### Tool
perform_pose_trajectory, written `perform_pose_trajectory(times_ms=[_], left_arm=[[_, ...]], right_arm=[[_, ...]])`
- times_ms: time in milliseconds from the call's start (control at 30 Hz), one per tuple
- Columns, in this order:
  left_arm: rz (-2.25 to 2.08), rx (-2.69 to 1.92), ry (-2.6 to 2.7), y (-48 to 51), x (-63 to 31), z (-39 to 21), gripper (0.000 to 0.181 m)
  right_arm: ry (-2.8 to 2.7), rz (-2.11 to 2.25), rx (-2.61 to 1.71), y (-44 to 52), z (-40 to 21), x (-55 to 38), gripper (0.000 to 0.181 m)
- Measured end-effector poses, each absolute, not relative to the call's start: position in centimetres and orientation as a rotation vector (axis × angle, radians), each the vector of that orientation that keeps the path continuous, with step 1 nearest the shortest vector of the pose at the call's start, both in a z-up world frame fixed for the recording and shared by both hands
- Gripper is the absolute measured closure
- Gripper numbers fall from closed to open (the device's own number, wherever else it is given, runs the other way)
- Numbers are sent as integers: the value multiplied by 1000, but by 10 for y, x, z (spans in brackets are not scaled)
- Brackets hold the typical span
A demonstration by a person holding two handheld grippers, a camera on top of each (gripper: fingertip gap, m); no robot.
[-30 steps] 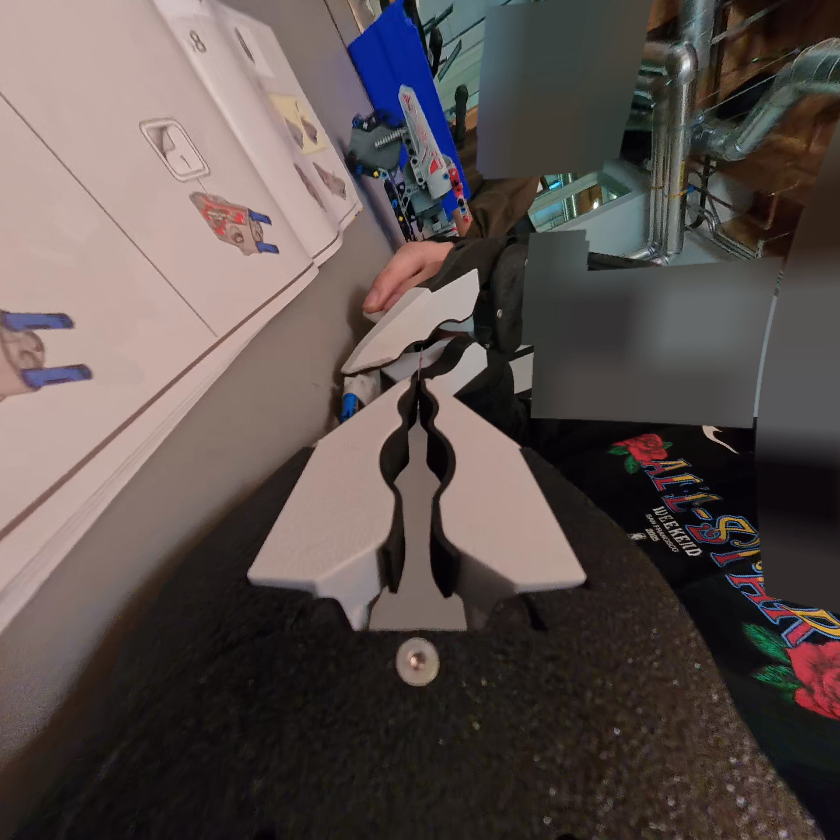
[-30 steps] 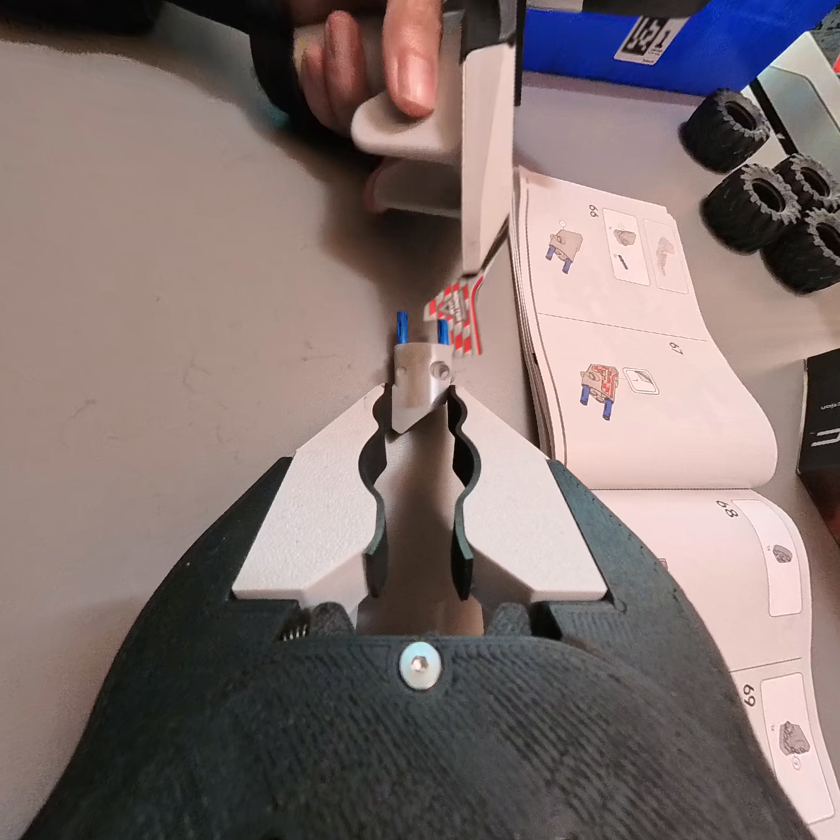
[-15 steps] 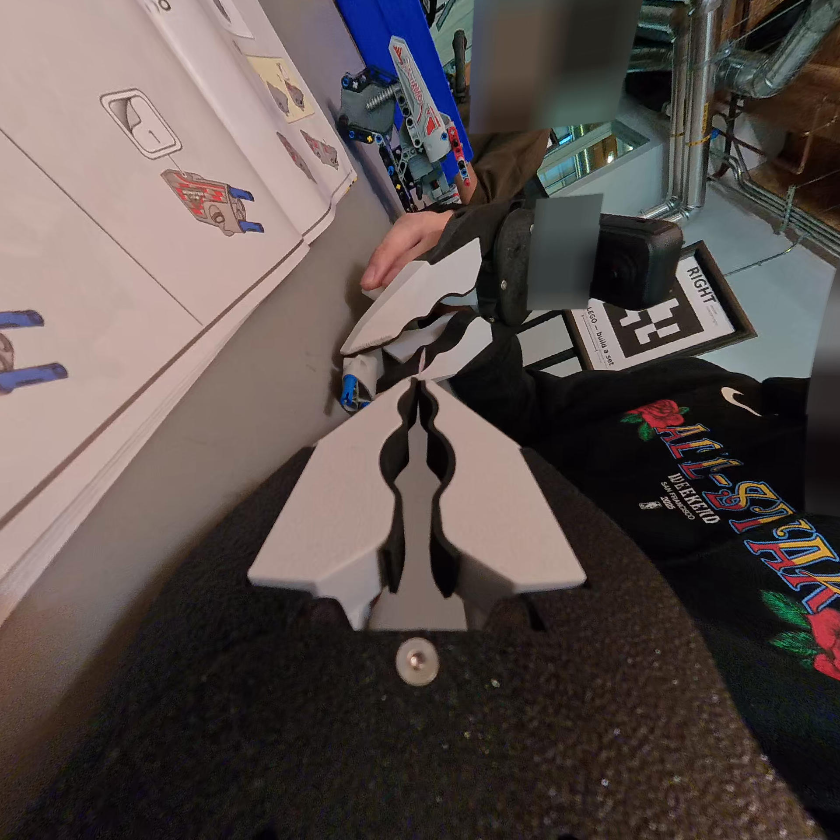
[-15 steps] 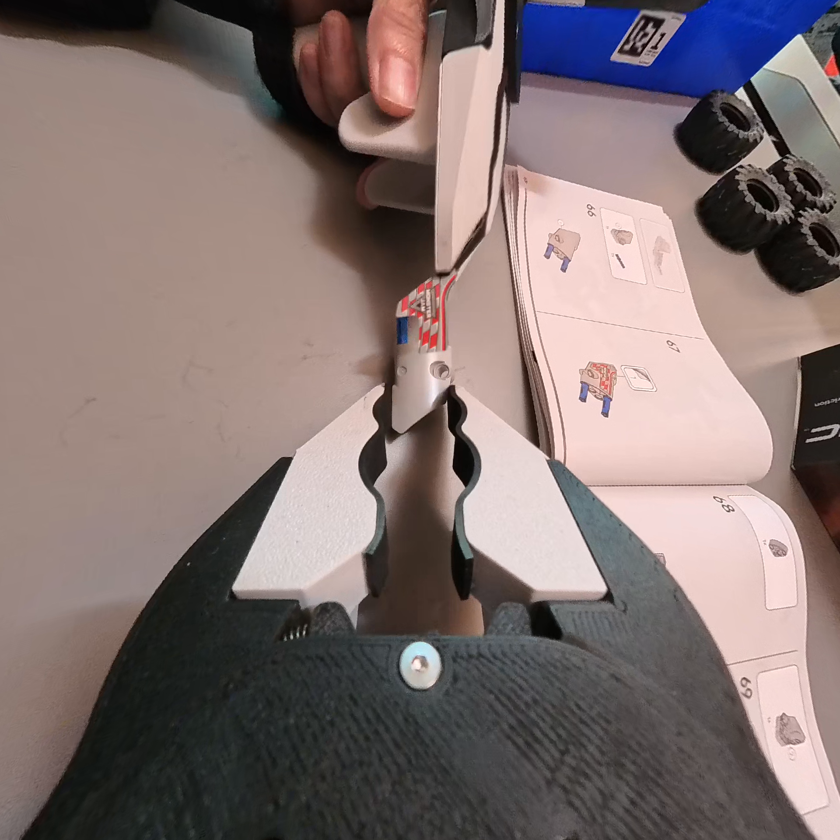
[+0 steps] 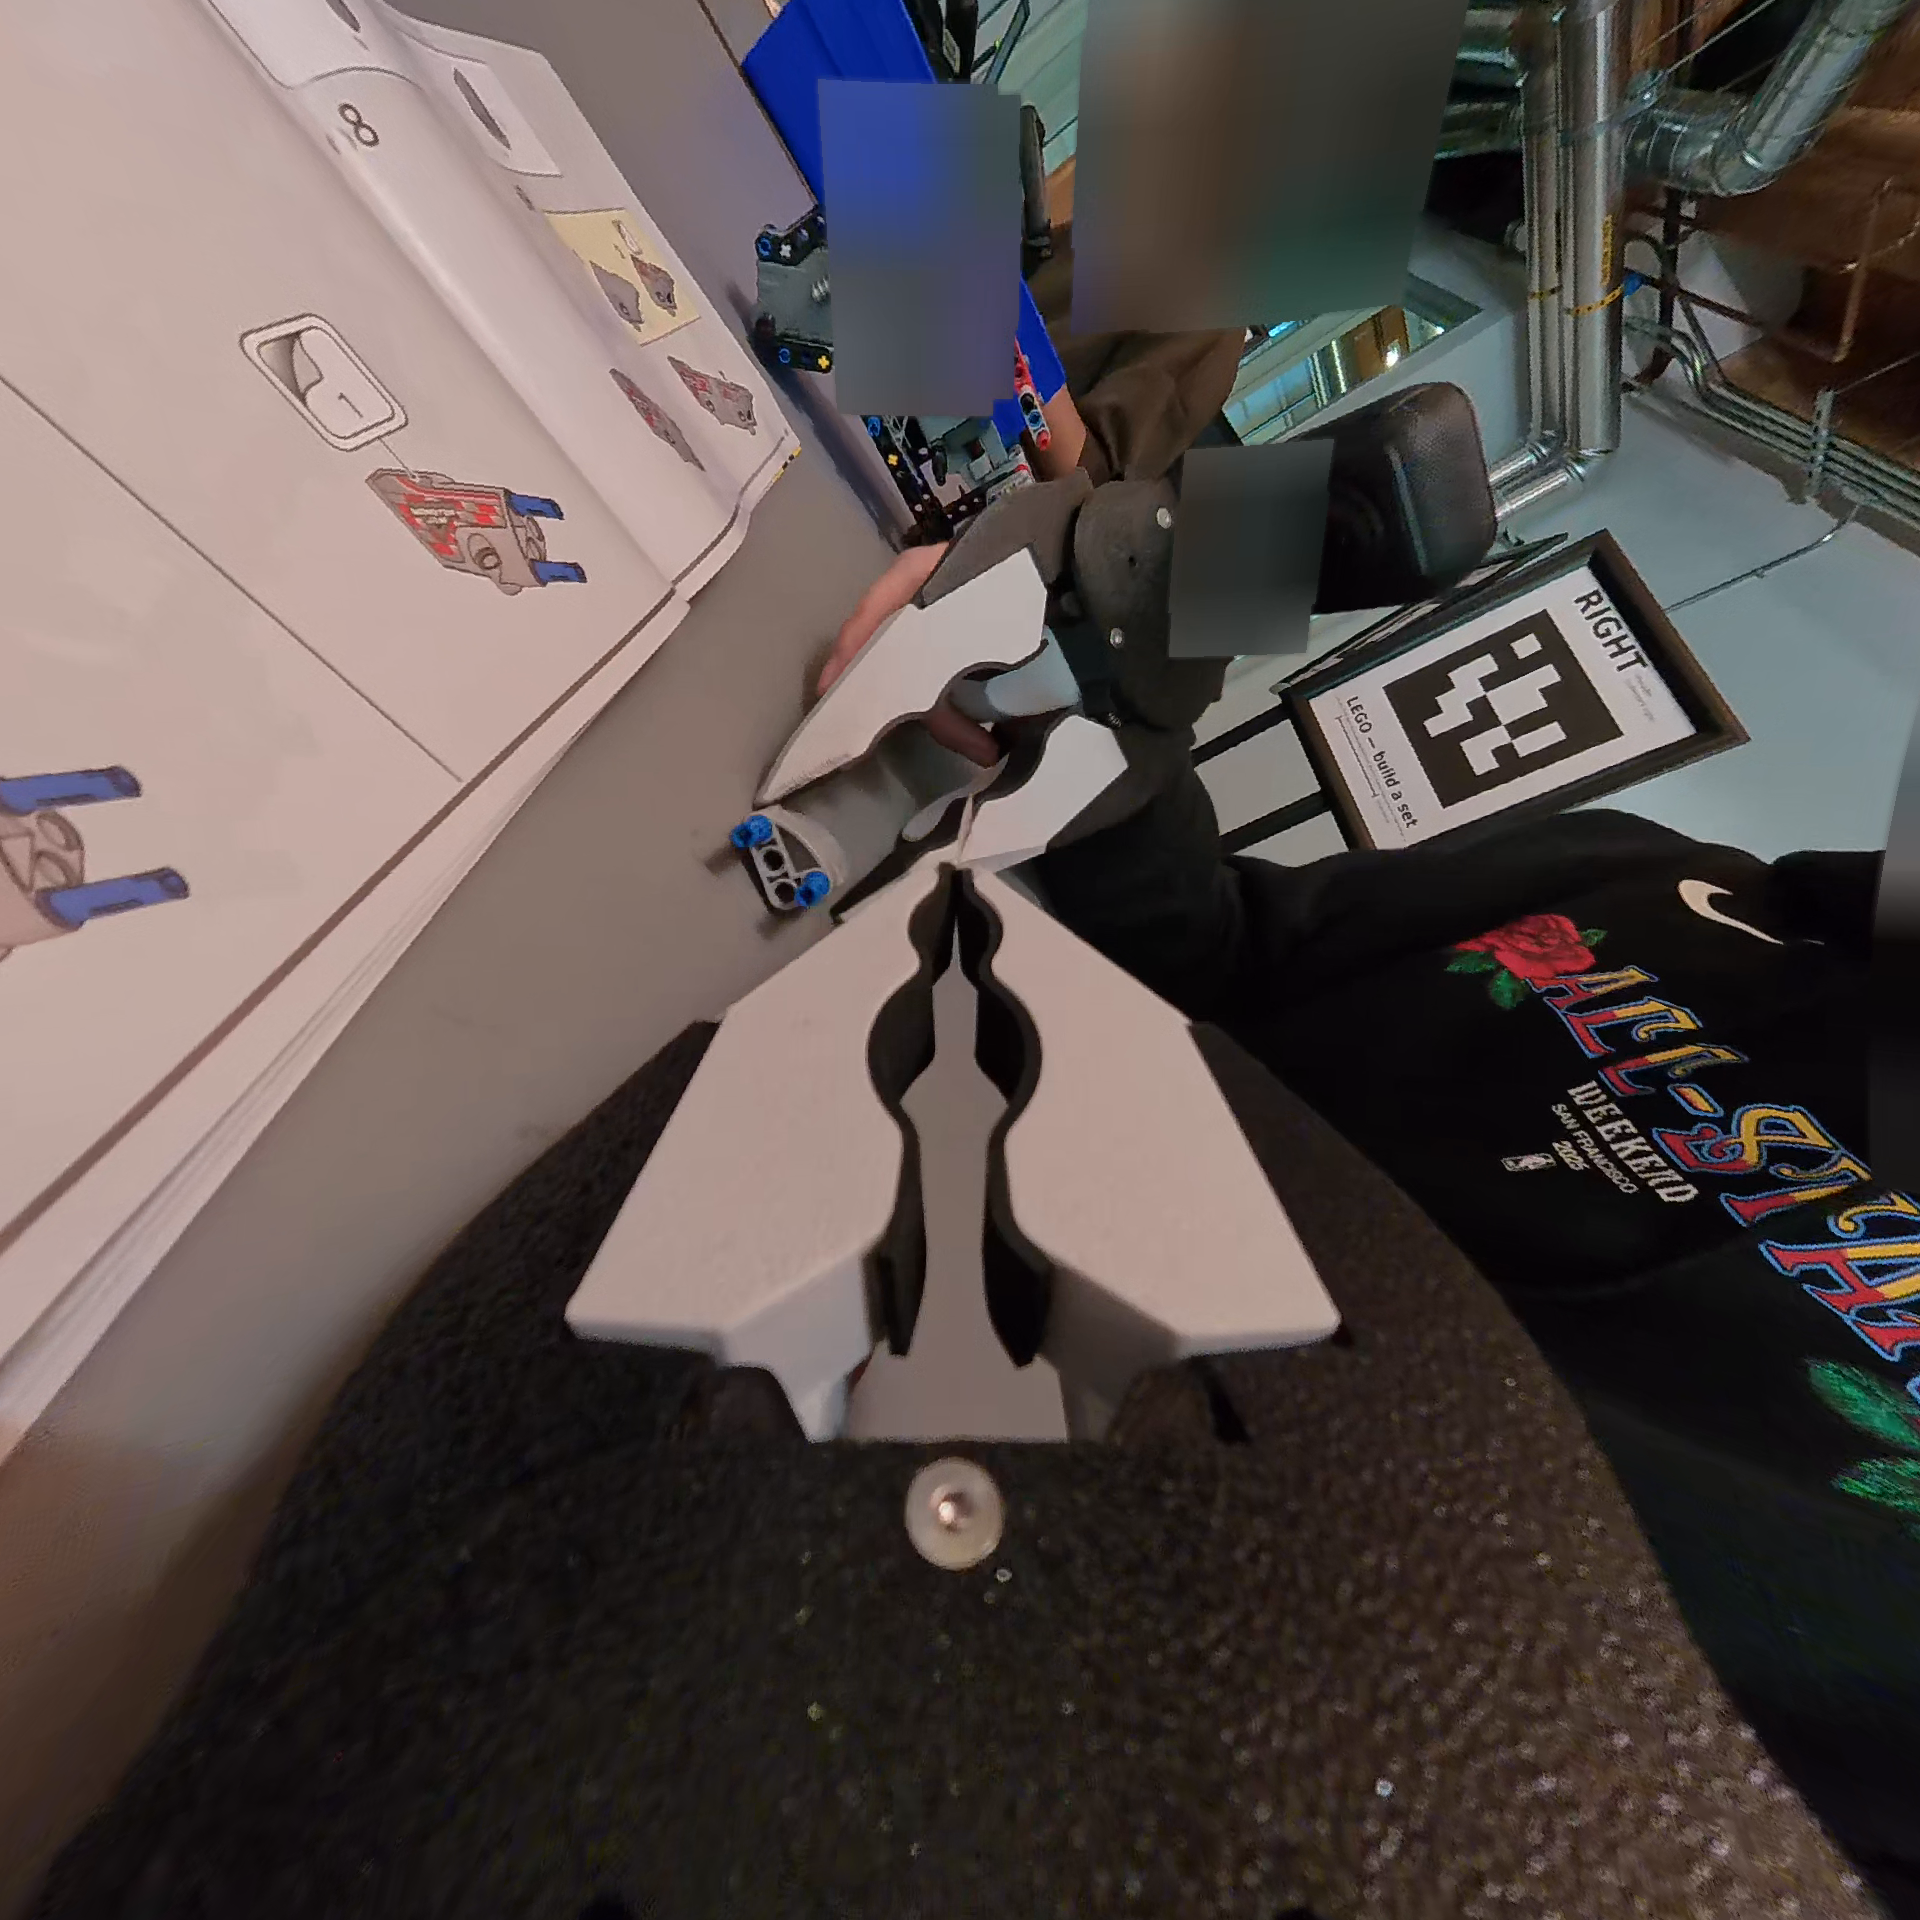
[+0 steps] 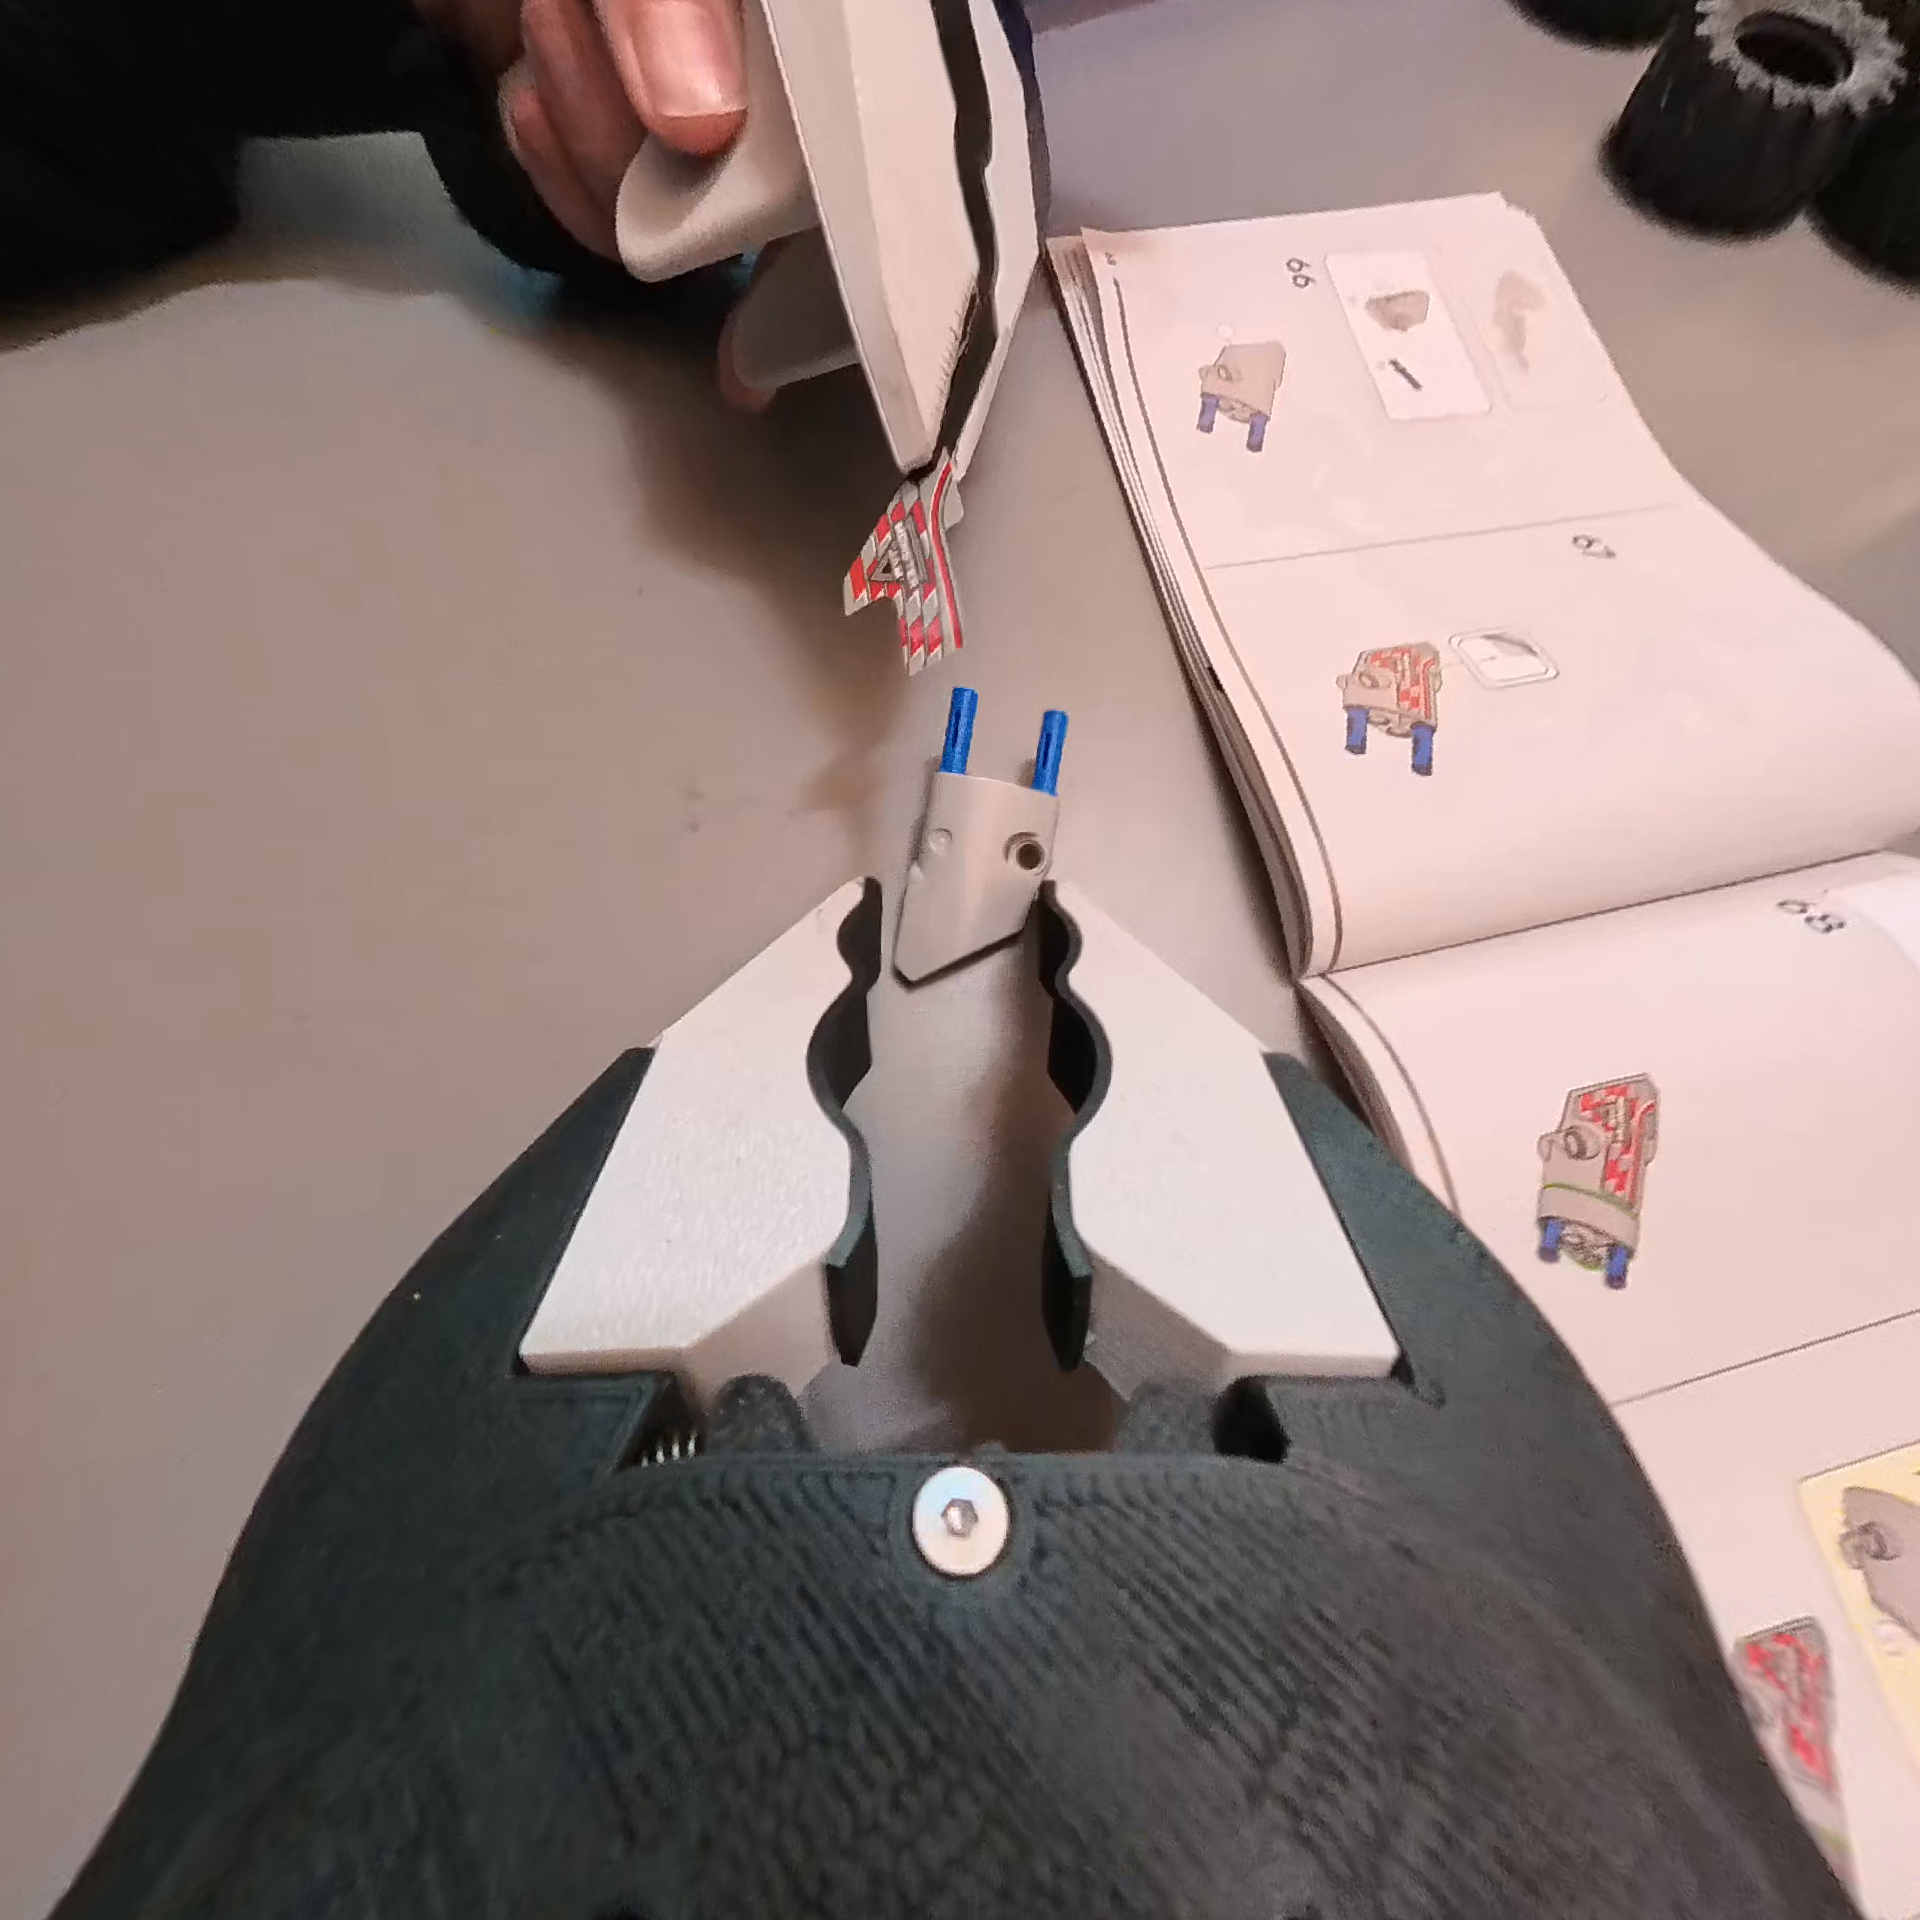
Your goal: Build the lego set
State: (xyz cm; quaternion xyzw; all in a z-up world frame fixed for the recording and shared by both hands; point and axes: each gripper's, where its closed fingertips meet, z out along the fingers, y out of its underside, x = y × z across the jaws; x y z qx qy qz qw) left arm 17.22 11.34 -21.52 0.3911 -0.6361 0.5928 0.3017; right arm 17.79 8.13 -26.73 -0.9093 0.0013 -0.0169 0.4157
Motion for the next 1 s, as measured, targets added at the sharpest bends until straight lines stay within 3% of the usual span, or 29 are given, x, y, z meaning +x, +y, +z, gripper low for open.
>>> perform_pose_trajectory(times_ms=[200,1000], left_arm=[[1593,1025,-1693,115,172,-210,181],[1638,1051,-1705,122,177,-205,181]], right_arm=[[42,-22,-2287,79,-268,171,142],[-117,-23,-2250,83,-259,142,147]])
